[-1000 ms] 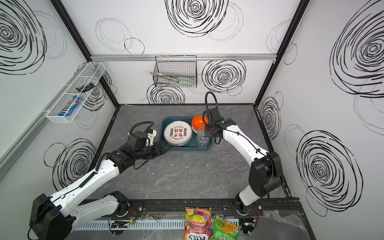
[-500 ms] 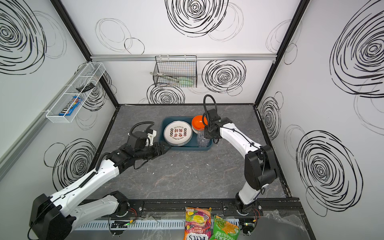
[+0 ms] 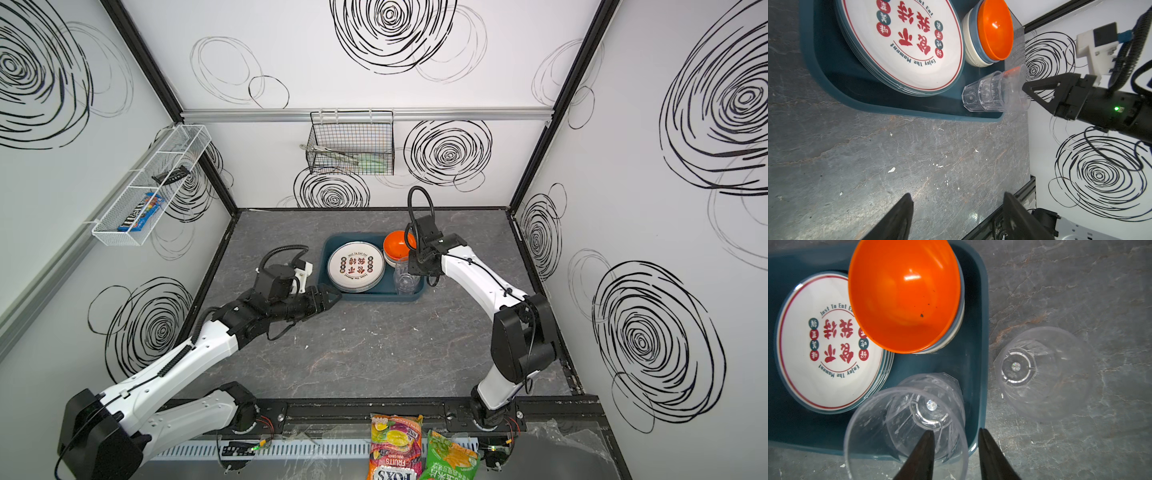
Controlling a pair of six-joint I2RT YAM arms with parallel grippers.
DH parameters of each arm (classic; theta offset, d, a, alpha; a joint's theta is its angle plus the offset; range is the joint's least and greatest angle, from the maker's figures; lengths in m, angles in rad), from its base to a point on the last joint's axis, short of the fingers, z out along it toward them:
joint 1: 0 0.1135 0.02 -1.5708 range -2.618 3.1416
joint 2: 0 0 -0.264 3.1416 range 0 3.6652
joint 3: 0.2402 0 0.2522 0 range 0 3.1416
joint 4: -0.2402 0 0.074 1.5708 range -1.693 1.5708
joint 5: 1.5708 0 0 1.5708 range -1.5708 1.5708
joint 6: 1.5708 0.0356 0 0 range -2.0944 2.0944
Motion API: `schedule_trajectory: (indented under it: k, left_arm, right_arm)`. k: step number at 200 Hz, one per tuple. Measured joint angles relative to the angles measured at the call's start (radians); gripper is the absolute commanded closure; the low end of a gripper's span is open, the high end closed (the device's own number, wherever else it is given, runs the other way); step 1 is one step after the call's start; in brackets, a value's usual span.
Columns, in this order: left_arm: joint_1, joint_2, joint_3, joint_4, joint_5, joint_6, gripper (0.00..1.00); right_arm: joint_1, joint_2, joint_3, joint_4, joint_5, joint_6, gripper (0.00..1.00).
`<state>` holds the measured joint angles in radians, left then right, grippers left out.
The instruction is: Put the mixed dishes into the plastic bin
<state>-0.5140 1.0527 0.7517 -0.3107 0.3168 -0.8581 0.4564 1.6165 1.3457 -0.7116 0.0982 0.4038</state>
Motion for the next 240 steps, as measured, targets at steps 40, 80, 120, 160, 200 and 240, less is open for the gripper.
schedule_trajectory:
  k: [40, 80, 120, 160, 200, 240]
  left_arm:
    - [0.0, -0.008, -0.006, 0.001, 0.009, 0.0, 0.26]
    - [-0.026, -0.006, -0.006, 0.019, 0.027, 0.005, 0.25]
    - [-0.079, 0.014, -0.006, 0.052, 0.043, 0.017, 0.25]
    - [-0.134, 0.048, -0.003, 0.069, 0.044, 0.035, 0.25]
    - [-0.182, 0.074, 0.018, 0.092, 0.021, 0.043, 0.25]
    - [-0.23, 0.109, 0.032, 0.134, 0.004, 0.042, 0.25]
  right_arm:
    - [-0.01, -0.045, 0.011, -0.003, 0.001, 0.004, 0.56]
    - [-0.056, -0.084, 0.003, 0.007, 0.002, 0.019, 0.5]
    - [-0.139, -0.145, -0.073, 0.056, -0.012, 0.042, 0.48]
    - [-0.24, -0.156, -0.125, 0.092, -0.036, 0.077, 0.47]
    - [-0.321, -0.14, -0.145, 0.122, -0.097, 0.109, 0.47]
    - [-0.365, -0.061, -0.145, 0.144, -0.165, 0.123, 0.48]
